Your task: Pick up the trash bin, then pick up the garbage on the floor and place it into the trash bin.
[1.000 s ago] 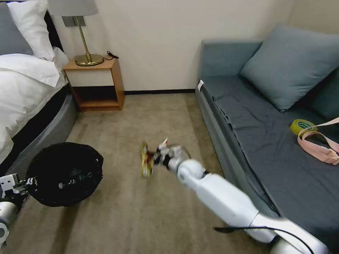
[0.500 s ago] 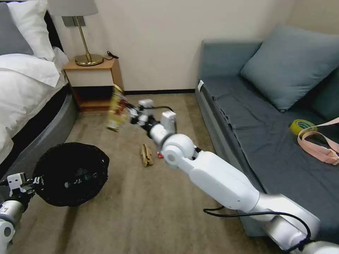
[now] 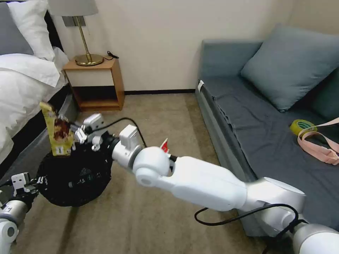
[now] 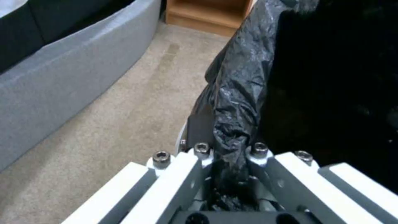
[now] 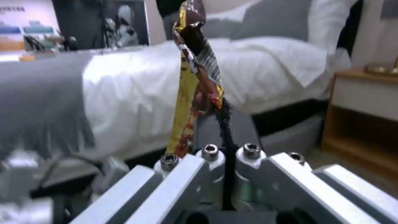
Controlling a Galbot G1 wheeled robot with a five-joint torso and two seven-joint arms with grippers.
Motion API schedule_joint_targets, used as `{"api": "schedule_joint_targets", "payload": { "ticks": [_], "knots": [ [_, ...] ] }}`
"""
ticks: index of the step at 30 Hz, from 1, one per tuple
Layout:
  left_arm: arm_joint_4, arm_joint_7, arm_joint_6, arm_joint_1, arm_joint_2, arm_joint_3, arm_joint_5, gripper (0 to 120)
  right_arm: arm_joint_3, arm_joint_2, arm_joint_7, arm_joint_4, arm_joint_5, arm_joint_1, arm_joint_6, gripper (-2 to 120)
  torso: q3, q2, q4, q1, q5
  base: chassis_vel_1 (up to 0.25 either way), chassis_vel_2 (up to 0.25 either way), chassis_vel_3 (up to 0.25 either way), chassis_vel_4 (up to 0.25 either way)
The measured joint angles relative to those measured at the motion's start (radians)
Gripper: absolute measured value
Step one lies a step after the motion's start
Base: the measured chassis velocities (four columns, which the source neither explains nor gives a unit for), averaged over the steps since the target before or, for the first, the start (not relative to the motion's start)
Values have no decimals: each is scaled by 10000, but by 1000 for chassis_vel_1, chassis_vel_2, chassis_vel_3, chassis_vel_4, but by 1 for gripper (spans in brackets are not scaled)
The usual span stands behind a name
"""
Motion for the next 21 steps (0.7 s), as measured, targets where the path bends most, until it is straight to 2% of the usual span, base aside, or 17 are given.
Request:
{"api": "schedule_joint_targets", "payload": {
  "ticks": [4,12,14,15,19,20,21],
  "knots": [
    [0,-1,0,8,4,-40,-77,1,-271,308,-241,-971,-901,-511,197,0,0,0,1,0,1,0,0,0,0],
    [-35,2,24,-30,45,-40,-245,1,-570,426,-531,-1945,-2250,-1255,546,0,0,0,-1,0,2,0,0,0,0],
    [-37,2,25,-35,49,-39,-268,1,-634,407,-537,-2075,-2393,-1374,553,7,0,0,-1,0,2,0,0,0,0],
    [-37,2,25,-35,49,-39,-268,1,-634,407,-537,-2075,-2393,-1374,553,7,0,0,-1,0,2,0,0,0,0],
    [-47,17,26,-37,50,-10,-296,1,-712,377,-533,-2135,-2494,-1427,550,24,-1,0,0,0,2,0,0,0,0],
    [-47,17,26,-37,50,-10,-296,1,-712,377,-533,-2135,-2494,-1427,550,24,-1,0,0,0,2,0,0,0,0],
    [-47,18,26,-46,49,4,-307,1,-753,345,-517,-2133,-2498,-1395,528,30,0,0,0,0,2,0,0,0,0]
  ]
}}
